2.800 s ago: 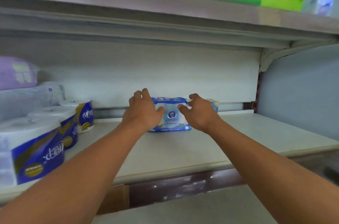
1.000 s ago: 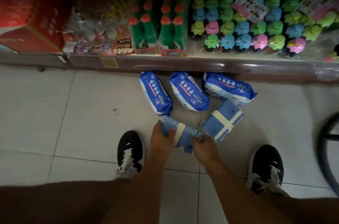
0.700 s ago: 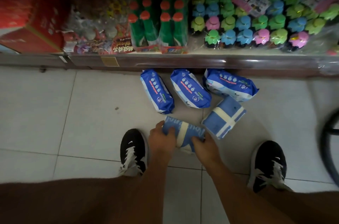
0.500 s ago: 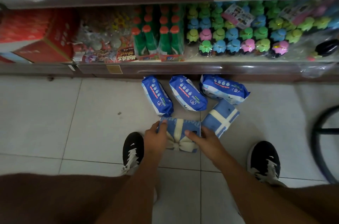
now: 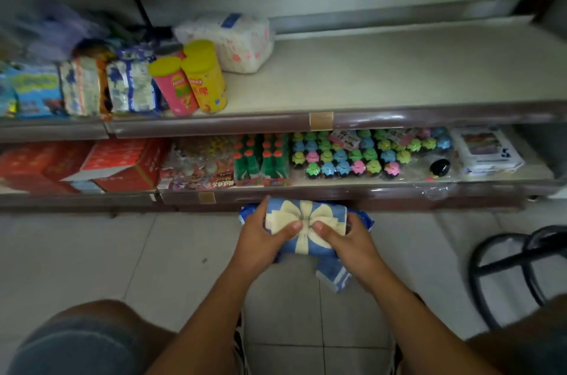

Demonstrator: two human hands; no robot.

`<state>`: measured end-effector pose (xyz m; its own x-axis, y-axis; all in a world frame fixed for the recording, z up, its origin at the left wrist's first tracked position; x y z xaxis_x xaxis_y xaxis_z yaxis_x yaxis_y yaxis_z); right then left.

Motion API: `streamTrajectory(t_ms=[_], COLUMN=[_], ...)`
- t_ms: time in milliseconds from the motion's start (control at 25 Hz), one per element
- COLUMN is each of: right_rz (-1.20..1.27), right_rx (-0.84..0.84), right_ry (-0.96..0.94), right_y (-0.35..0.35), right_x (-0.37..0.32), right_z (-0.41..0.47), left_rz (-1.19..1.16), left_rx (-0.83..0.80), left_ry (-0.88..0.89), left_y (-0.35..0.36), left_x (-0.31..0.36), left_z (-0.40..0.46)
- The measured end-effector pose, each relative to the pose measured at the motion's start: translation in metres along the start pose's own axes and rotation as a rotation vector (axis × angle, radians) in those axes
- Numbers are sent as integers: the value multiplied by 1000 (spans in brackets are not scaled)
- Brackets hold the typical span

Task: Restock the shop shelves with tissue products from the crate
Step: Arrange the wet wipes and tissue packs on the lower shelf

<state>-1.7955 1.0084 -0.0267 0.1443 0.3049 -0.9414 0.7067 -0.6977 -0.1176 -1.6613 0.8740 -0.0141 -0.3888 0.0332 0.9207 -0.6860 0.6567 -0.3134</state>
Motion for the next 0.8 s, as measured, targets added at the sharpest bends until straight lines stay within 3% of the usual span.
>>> streamTrajectory(t_ms=[360,800], right_rz=[-74,-201], right_rx=[77,85], right_ry=[-348,-594], right_y=[-90,-171], right_x=[-169,-326], right_z=[-54,-98], left_rz=[-29,125], left_rx=[54,48], left_ry=[392,694], left_y=[10,5], left_x=[177,358], left_z=[-25,-42])
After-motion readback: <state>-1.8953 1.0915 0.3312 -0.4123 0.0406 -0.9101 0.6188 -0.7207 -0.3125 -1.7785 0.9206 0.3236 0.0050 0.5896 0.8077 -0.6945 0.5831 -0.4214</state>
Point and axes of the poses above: each hand's wrist, its own z-axis towards the middle knuckle, its own y-axis out of the palm, x = y × z, the point moved 1 cm from there along z, towards the middle knuckle, and after that the axes turned 3 degrees about -z, right-handed, at the moved point
